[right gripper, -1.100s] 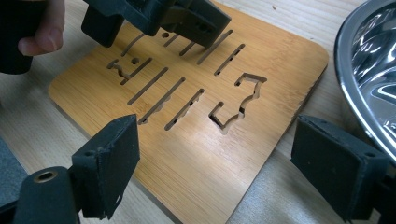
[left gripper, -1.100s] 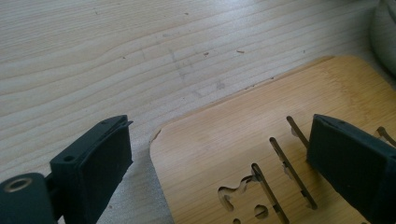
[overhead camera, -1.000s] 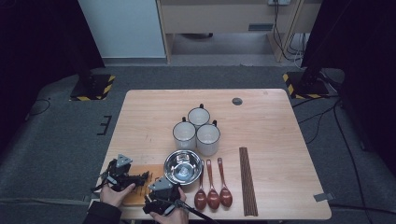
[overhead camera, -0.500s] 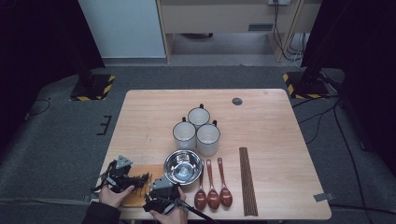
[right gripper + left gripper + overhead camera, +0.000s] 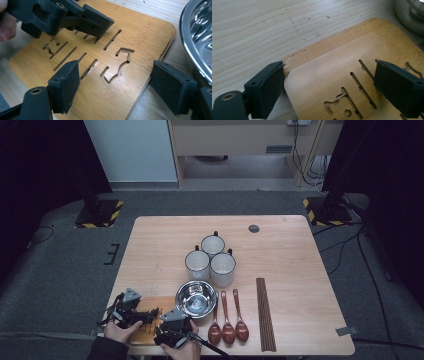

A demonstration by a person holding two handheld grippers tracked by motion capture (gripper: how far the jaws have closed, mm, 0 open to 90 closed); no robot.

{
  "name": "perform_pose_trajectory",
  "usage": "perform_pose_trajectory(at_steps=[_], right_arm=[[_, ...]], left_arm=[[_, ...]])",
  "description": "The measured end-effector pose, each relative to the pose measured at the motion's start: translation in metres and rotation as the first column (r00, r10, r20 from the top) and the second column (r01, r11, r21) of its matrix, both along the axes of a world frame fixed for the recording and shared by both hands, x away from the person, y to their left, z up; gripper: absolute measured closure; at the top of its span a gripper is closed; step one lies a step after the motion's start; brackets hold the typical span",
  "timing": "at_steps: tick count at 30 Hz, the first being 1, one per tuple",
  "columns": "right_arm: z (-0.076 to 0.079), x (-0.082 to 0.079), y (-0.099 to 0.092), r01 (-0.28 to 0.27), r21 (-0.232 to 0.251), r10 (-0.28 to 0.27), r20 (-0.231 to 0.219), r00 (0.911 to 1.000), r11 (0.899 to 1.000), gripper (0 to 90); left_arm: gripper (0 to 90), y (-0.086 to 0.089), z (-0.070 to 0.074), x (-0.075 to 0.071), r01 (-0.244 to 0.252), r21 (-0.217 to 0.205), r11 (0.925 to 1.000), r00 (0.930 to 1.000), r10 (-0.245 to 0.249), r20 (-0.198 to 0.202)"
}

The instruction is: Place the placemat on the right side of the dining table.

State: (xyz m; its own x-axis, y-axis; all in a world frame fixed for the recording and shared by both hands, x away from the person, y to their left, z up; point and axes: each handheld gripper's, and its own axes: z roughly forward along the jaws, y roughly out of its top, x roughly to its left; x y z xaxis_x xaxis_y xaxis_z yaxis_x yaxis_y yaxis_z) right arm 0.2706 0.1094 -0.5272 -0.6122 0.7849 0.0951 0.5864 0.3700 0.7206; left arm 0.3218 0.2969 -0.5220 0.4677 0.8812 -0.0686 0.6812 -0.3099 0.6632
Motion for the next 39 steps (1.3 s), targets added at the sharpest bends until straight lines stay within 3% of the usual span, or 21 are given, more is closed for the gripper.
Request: perform_pose_trajectory(at_steps=[10,13,15,16,24,29,32,39], right_arm=[[-0.0006,-0.0007,0.0004,0.007,0.003,-0.007,0.001,1.0,1.0,22.8],[-0.0007,-0.0007,0.0004,0.01,0.005,-0.01,0.002,0.9999,1.0,23.6],[-0.0011,-0.0011,0.0002,0.013,0.008,-0.013,0.005,0.9999,1.0,23.9],[-0.0012,-0.0012,0.0002,0.015,0.01,-0.015,0.007,0.9999,1.0,24.0],[-0.0012,-0.0011,0.0007,0.023,0.006,-0.023,0.013,0.9997,1.0,24.9],[-0.0013,-0.0013,0.0007,0.024,0.007,-0.024,0.014,0.9996,1.0,25.0],[-0.0014,-0.0016,0.0008,0.026,0.01,-0.026,0.012,0.9996,1.0,25.0],[-0.0007,-0.0008,0.0003,0.028,0.015,-0.029,0.01,0.9995,0.999,28.3]], left_arm=[[6.3,0.0,-0.0017,-0.0016,-0.005,0.011,0.9999,0.9997,0.005,0.024],[6.1,0.0006,-0.0029,-0.002,-0.015,-0.003,0.9999,0.9996,0.015,0.025],[6.0,0.0038,-0.0054,-0.0013,-0.037,-0.046,0.9982,0.9993,0.037,-0.004],[5.7,0.0045,-0.0059,-0.0017,-0.034,-0.051,0.9981,0.9994,0.034,0.001],[7.5,0.0041,-0.0057,-0.0026,-0.035,-0.053,0.998,0.9994,0.035,0.004],[2.9,0.0036,-0.0061,-0.0019,-0.058,-0.039,0.9975,0.9983,0.058,-0.003],[8.3,0.0036,-0.0048,-0.0033,-0.046,-0.054,0.9975,0.999,0.045,-0.005],[10.8,0.0038,-0.0027,-0.003,-0.067,-0.049,0.9966,0.9976,0.066,-0.022]])
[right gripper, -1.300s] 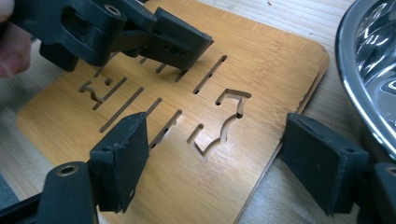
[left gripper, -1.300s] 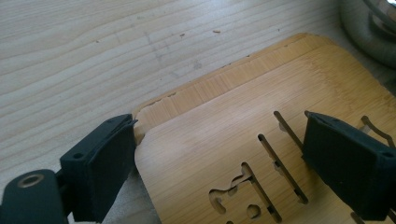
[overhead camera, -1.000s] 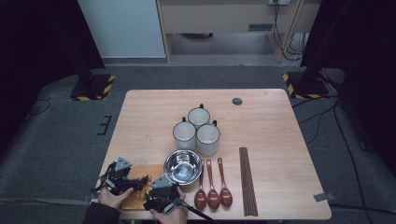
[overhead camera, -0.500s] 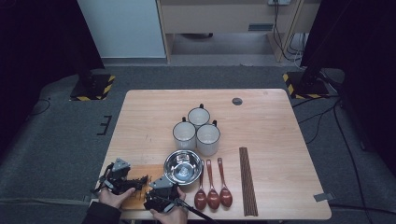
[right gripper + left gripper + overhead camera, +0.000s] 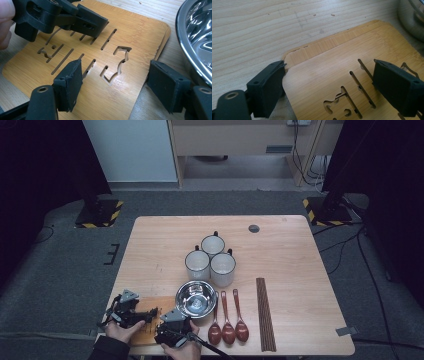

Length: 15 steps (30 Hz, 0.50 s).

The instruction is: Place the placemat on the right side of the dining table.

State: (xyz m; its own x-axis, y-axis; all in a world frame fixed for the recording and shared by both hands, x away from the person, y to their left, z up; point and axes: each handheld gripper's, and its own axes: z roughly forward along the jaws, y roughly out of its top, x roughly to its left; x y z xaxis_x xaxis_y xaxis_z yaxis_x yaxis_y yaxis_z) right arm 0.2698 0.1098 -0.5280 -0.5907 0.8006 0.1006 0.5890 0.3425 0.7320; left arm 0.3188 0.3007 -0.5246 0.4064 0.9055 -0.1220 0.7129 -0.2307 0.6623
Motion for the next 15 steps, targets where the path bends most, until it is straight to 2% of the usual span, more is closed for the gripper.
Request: perform_pose_trajectory(at_steps=[15], right_arm=[[0.0016,0.0024,0.0014,0.006,-0.004,-0.006,-0.017,0.9998,1.0,28.6]], left_arm=[[11.5,0.0004,0.0004,0.0007,-0.006,-0.001,1.0,1.0,0.006,0.0]])
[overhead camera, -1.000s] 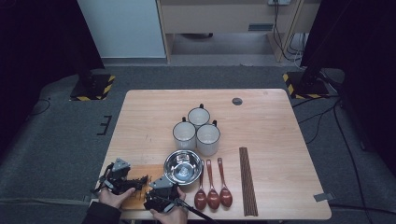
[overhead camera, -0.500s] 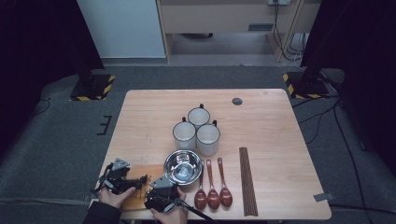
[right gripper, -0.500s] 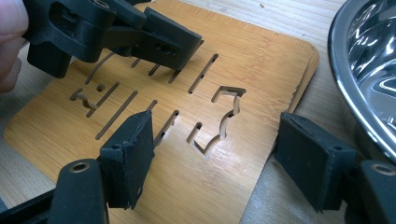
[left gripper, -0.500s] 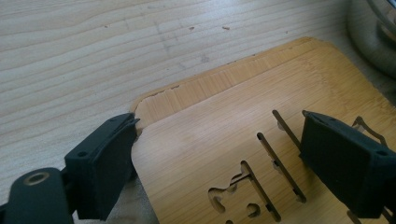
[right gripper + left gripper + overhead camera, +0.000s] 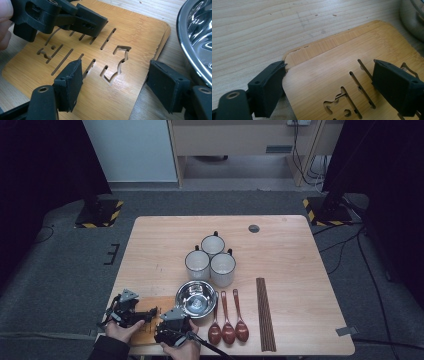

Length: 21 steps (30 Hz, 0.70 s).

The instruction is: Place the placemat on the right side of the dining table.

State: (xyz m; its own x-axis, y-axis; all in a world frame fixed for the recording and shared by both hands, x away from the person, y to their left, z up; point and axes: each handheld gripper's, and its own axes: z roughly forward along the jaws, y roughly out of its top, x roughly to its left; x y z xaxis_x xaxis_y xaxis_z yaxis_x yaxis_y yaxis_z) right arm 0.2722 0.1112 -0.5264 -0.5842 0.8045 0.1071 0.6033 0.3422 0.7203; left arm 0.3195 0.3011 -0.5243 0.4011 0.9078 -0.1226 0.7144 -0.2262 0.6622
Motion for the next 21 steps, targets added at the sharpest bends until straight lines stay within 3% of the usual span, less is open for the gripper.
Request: perform_pose_trajectory(at_steps=[13,21], right_arm=[[0.0003,0.0002,0.0005,0.003,-0.002,-0.003,-0.005,1.0,1.0,28.8],[0.001,0.0,0.0007,0.002,-0.004,-0.002,0.001,1.0,1.0,30.5]], left_arm=[[11.6,0.0,0.0003,0.0004,-0.001,0.001,1.0,1.0,0.001,-0.004],[11.8,-0.0001,0.002,-0.0002,-0.03,0.006,0.9995,0.9993,0.03,-0.021]])
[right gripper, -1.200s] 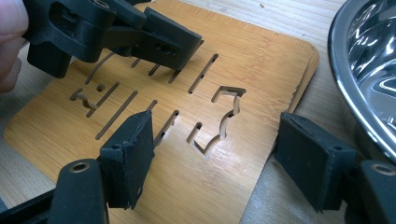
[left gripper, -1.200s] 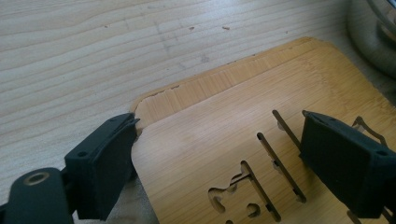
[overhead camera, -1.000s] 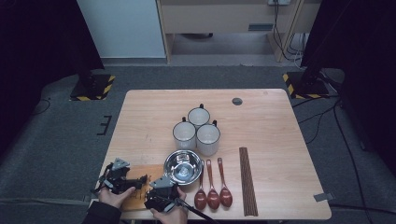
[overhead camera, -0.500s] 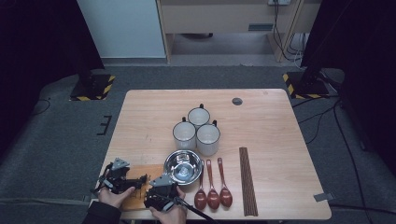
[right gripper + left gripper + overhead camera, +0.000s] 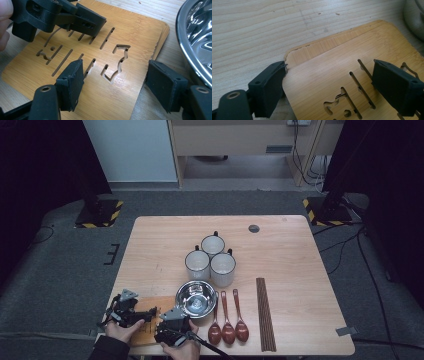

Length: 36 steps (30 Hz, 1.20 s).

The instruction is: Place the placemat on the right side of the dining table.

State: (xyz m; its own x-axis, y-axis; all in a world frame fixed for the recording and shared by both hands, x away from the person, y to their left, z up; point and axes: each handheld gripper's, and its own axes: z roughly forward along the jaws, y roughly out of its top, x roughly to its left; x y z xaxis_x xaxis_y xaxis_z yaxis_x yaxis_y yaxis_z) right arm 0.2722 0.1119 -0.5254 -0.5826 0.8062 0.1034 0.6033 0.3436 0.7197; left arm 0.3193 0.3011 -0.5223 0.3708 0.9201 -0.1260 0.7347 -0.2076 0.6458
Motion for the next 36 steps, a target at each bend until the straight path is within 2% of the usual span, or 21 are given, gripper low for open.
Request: perform_pose_trajectory(at_steps=[2,7,10,15,23,36], right_arm=[[0.001,0.0,0.0,-0.006,-0.002,0.006,0.004,1.0,1.0,30.6],[0.009,-0.002,0.001,-0.016,0.0,0.016,0.024,0.9996,1.0,31.2],[0.011,-0.002,0.002,-0.02,-0.002,0.02,0.03,0.9994,1.0,31.2],[0.021,-0.004,0.002,-0.032,-0.001,0.032,0.073,0.9968,0.999,31.3],[0.039,-0.003,0.003,-0.054,-0.005,0.054,0.131,0.9899,0.999,31.3],[0.057,0.004,0.002,-0.07,-0.017,0.072,0.187,0.9798,0.997,31.3]], left_arm=[[11.8,0.002,0.002,-0.001,-0.006,-0.008,0.9999,0.9999,0.006,-0.009],[11.8,0.006,0.006,-0.003,-0.028,-0.041,0.9988,0.9996,0.028,-0.001],[11.8,0.007,0.008,-0.004,-0.032,-0.046,0.9984,0.9995,0.032,0.002],[11.8,0.011,0.018,-0.007,-0.044,-0.077,0.9961,0.9984,0.046,0.034],[11.9,0.014,0.036,-0.011,-0.057,-0.095,0.9938,0.9941,0.065,0.087],[11.9,0.012,0.056,-0.006,-0.07,-0.095,0.9931,0.9871,0.083,0.137]])
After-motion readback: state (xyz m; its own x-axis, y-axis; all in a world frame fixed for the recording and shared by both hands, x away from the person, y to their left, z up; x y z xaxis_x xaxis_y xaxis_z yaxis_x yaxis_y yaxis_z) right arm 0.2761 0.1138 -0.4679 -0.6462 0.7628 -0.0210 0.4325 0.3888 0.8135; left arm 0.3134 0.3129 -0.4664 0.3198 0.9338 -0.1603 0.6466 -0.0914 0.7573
